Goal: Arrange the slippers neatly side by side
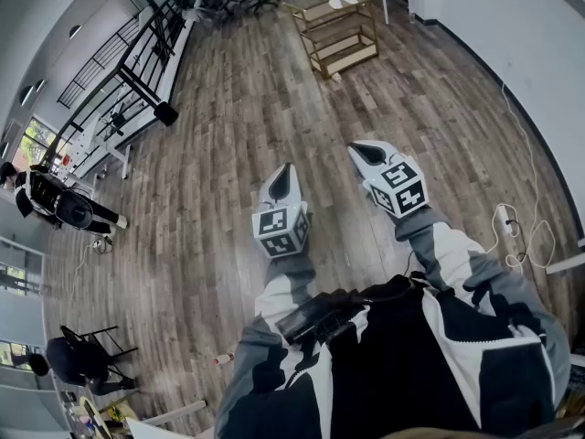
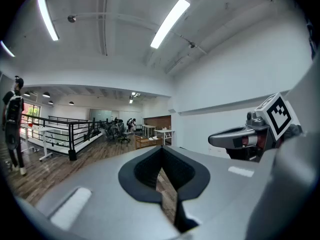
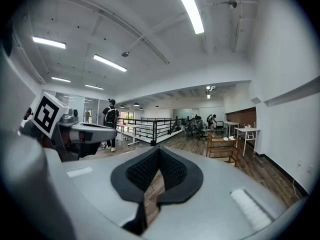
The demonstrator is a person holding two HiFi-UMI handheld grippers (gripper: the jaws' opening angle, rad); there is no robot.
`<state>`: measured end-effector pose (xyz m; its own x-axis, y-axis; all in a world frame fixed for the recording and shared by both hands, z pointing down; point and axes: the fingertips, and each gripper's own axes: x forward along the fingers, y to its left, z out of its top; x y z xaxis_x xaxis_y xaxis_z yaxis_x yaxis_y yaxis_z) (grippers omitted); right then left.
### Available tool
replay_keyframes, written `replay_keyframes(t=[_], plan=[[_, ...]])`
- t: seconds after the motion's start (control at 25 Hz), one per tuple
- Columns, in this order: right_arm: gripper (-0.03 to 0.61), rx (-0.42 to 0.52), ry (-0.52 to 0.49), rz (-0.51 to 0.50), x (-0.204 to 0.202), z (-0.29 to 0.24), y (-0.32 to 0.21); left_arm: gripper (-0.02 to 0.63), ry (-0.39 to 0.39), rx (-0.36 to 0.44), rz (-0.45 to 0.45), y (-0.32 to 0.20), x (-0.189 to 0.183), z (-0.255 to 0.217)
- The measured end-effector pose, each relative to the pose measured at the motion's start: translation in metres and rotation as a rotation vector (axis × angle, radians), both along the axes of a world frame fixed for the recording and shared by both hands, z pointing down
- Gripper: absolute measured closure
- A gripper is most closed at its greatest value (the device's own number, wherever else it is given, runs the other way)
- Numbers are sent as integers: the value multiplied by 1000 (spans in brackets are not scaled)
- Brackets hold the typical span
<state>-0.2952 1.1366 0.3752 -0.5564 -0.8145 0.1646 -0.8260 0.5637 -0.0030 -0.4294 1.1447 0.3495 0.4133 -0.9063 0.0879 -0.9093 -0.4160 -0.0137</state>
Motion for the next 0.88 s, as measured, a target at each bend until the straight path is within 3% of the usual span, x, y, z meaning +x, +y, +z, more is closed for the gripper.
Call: replay_keyframes(t=[0.88], plan=[[574, -3, -30, -17, -5, 4, 7, 601, -13, -11, -7, 6, 0, 8]])
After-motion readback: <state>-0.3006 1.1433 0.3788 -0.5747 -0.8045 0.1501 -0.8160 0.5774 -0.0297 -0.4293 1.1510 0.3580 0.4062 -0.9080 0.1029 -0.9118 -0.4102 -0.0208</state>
